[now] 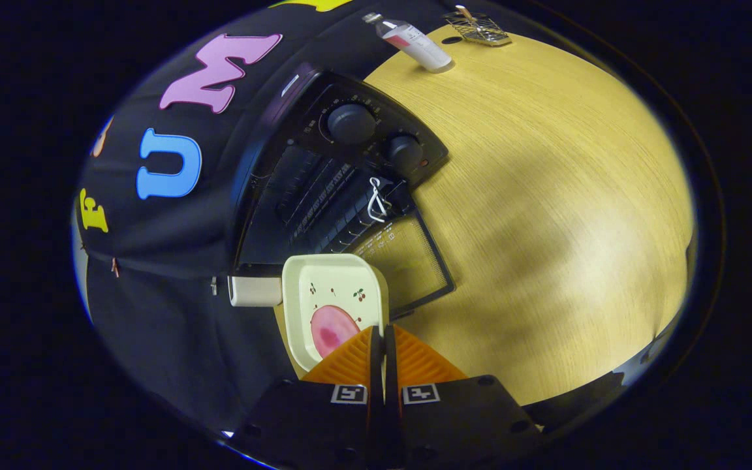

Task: Open the toaster oven, put the food inside, and close the toaster oven door.

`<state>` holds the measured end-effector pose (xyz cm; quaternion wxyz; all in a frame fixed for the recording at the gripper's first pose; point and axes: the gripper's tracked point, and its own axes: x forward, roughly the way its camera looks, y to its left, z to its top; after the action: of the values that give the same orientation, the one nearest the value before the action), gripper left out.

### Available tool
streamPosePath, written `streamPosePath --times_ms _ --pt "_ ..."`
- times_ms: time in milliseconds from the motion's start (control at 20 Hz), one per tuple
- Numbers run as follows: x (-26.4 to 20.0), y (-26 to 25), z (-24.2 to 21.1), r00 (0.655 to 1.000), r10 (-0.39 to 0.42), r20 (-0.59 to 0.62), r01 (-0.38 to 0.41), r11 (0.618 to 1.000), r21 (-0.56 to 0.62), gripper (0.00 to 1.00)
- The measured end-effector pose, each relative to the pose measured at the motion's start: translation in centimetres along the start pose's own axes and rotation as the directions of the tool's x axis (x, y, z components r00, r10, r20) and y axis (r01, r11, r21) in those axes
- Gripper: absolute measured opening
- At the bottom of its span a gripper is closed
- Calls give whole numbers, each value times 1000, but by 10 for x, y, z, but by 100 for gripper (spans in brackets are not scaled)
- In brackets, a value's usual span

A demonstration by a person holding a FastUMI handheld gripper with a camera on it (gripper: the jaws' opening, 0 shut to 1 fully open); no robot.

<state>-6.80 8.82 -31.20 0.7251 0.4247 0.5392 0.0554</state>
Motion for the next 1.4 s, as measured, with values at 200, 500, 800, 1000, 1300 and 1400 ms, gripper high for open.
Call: streamPosePath --times_ms 200,500,800,1000,1300,1400 --pt "19 16 10 998 -29 55 26 998 59 5" --pt "47 39 33 988 -53 146 25 982 190 5" --pt "71 47 56 962 -111 250 16 935 353 5" --pt "83 57 67 944 -139 298 -10 894 448 5" --pt "96 67 76 915 -204 347 -10 851 526 5" --pt "98 68 82 900 -220 376 -28 832 554 5"
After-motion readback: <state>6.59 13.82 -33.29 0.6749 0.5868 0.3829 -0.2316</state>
